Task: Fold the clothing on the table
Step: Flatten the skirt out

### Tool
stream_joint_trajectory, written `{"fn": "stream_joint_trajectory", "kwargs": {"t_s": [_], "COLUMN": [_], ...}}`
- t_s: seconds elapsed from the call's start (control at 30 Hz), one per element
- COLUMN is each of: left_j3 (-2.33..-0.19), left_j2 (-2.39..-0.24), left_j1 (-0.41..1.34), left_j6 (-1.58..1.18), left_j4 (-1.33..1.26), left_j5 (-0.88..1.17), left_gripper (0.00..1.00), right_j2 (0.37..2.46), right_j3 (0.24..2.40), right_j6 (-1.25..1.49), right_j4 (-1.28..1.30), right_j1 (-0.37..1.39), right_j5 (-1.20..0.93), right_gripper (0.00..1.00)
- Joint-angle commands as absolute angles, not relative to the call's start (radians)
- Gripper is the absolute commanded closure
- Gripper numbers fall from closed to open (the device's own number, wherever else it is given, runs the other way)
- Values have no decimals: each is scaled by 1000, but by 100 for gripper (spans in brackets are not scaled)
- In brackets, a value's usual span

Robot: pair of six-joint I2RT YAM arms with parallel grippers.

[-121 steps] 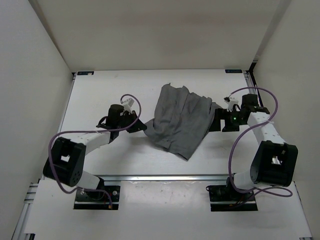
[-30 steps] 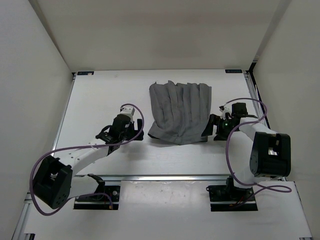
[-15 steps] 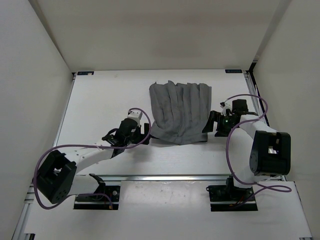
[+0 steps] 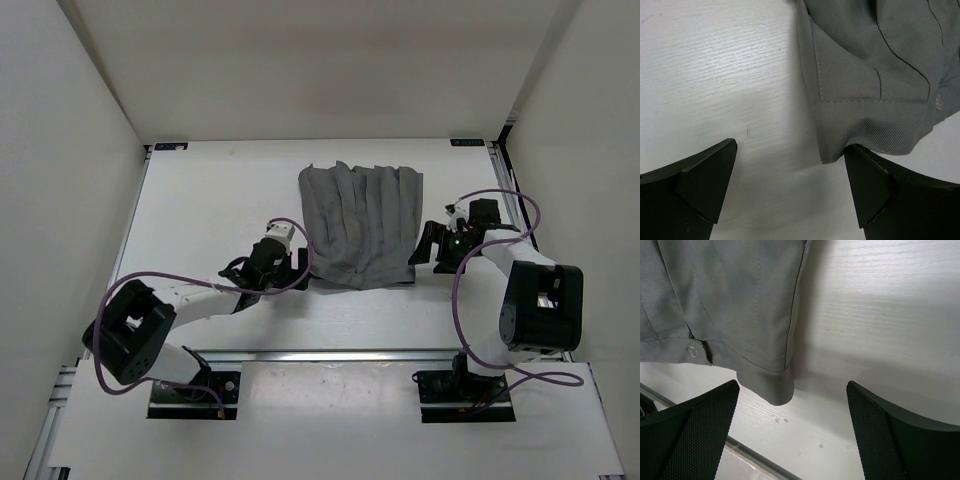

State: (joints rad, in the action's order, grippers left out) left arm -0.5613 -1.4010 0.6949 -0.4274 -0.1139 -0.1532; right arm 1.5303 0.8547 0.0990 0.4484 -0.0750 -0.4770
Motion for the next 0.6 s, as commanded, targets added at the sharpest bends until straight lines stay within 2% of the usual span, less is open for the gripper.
{"fn": "stream_joint_trajectory", "kwargs": {"t_s": [0.0,0.27,0.57], "left_j3": [-627,-695,-675], "left_j2": [-1433,-1453,-1413], "left_j1": [687,672,658], "left_j6": [-436,-455,-482], "left_j4": [-184,-202,-202], "left_j5": [-192,-209,-198], "left_gripper": [1,1,1], "right_j2": [1491,1473,1471], "right_j3": [848,844,818], "right_j6": [100,69,69], "right_j4": [456,460,453], "right_j1": [-89,-72,-89], "right_j5": [-483,-500,-509], "right_gripper": [7,7,8]}}
